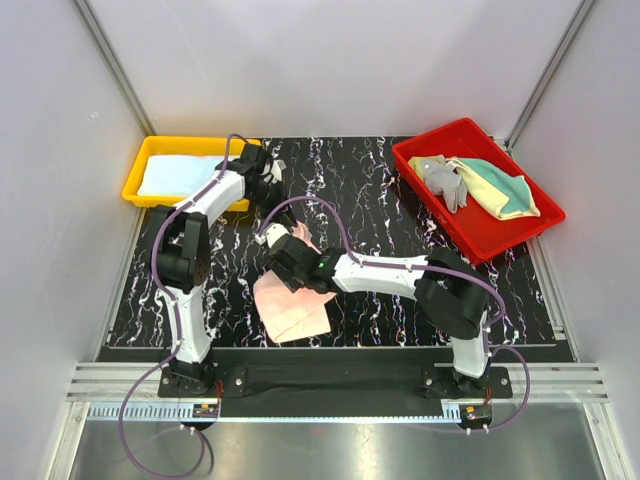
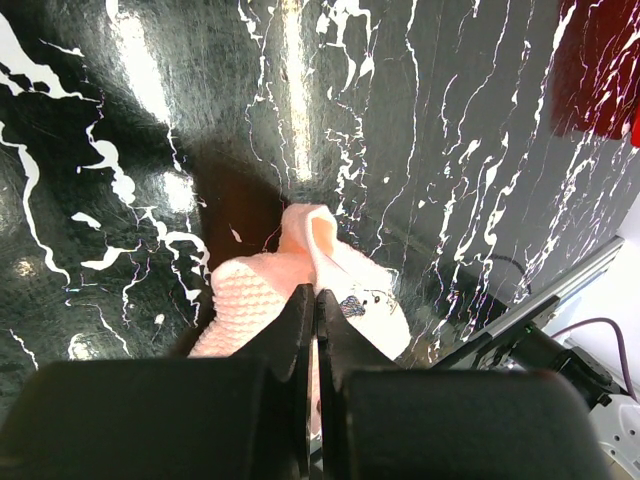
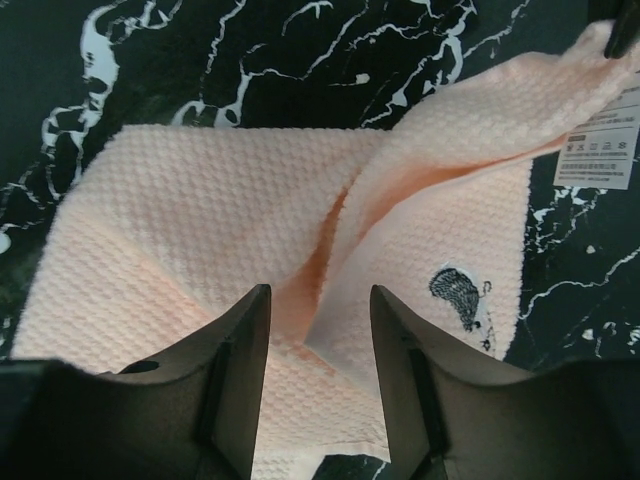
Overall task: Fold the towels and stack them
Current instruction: Flatten out the crumpled towel
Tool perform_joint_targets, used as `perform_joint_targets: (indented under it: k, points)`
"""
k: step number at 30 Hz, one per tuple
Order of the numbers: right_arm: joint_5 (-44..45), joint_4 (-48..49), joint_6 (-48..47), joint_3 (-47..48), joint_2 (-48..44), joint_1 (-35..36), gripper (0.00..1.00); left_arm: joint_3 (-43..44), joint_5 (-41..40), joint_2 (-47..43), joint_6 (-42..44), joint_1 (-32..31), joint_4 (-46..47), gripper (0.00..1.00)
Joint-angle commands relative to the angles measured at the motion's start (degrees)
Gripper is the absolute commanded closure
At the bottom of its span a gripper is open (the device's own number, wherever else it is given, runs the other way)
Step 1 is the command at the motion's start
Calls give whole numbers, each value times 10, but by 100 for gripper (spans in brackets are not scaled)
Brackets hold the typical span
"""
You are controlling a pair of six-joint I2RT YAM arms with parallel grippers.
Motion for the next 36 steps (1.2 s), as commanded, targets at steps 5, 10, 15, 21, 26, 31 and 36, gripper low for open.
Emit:
perform_joint_targets:
  k: [5, 10, 15, 21, 26, 31, 36]
  points:
    - [87, -31, -41, 20, 6, 12, 54, 5, 21, -9, 10, 7, 20, 100]
    - [88, -24, -34, 0, -1, 12, 59, 1, 16, -16, 8, 7, 21, 100]
    - [84, -17, -33, -3, -3, 13, 75, -4, 14, -16, 5, 7, 23, 100]
    - [73, -17, -23, -8, -2, 12, 79, -4, 14, -17, 4, 7, 24, 100]
    - [118, -36, -17, -15, -33, 13, 100, 3, -8, -44, 12, 8, 8, 100]
    - [217, -154, -21, 6, -131, -2, 100, 48, -122, -116, 40, 7, -75, 100]
    - [298, -262, -9, 4, -289, -3, 100, 63, -153, -249, 77, -5, -104, 100]
